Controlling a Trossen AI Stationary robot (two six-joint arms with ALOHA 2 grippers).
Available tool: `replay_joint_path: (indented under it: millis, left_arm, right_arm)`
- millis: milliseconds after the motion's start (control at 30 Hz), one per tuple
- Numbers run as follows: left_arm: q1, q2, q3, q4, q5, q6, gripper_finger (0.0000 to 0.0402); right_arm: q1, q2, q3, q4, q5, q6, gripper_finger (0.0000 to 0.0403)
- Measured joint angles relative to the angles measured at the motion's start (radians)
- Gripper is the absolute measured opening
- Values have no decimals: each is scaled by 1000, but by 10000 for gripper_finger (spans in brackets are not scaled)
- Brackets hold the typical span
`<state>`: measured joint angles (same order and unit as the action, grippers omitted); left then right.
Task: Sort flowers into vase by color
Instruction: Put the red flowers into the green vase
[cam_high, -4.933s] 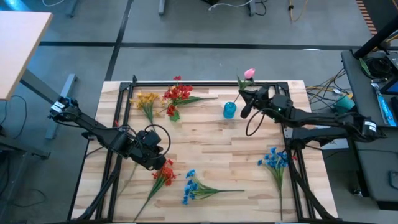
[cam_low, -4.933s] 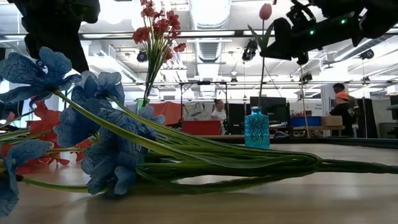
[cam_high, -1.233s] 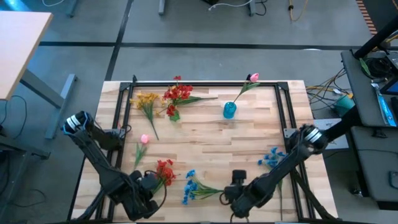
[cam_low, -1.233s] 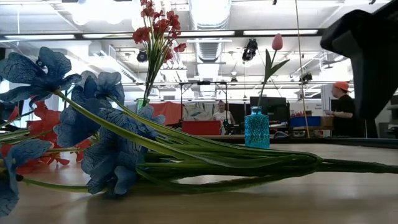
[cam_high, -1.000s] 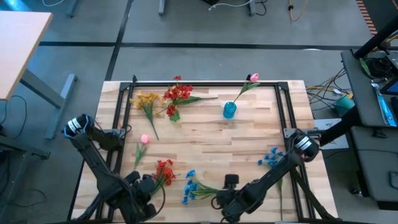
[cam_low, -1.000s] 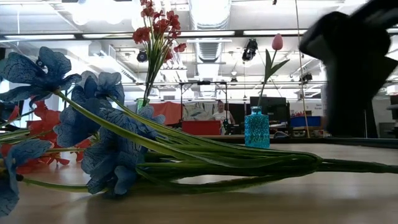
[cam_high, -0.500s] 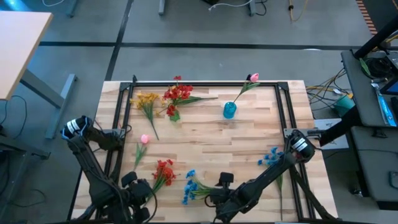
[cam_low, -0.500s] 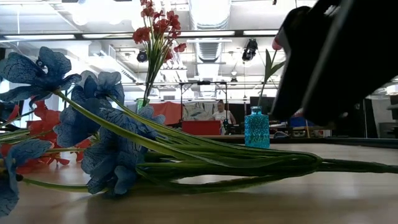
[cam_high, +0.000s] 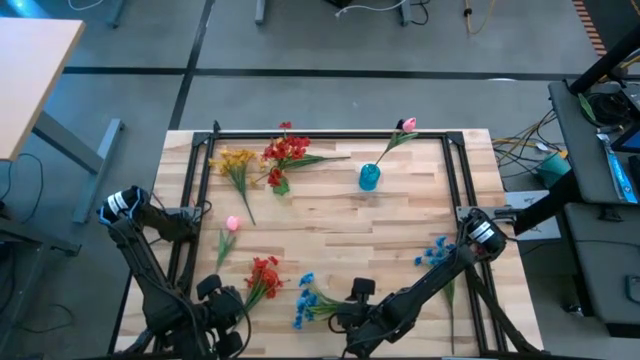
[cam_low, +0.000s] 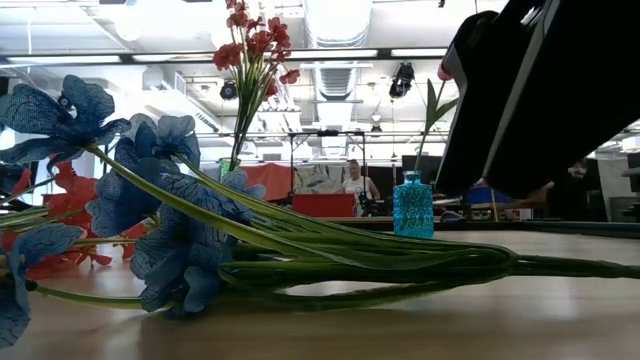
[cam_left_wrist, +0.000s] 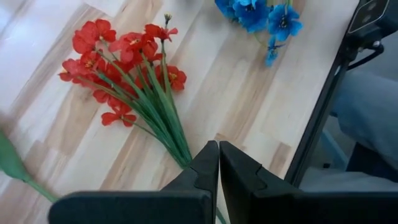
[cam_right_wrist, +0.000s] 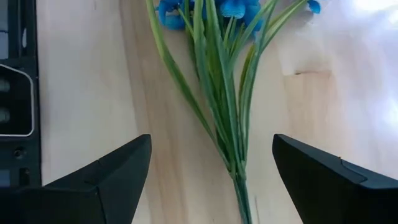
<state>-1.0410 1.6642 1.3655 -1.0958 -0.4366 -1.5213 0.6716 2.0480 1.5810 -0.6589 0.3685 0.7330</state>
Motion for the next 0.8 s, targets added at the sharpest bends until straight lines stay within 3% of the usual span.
replay_joint_path:
  millis: [433, 800]
  left_arm:
    - [-23, 0, -1, 6, 0, -126, 0]
    - [-23, 45, -16, 10, 5, -198, 15]
  right_arm:
    - [2, -19, -1, 7, -10, -50, 327]
    - [43, -159, -1, -104, 49, -61, 327]
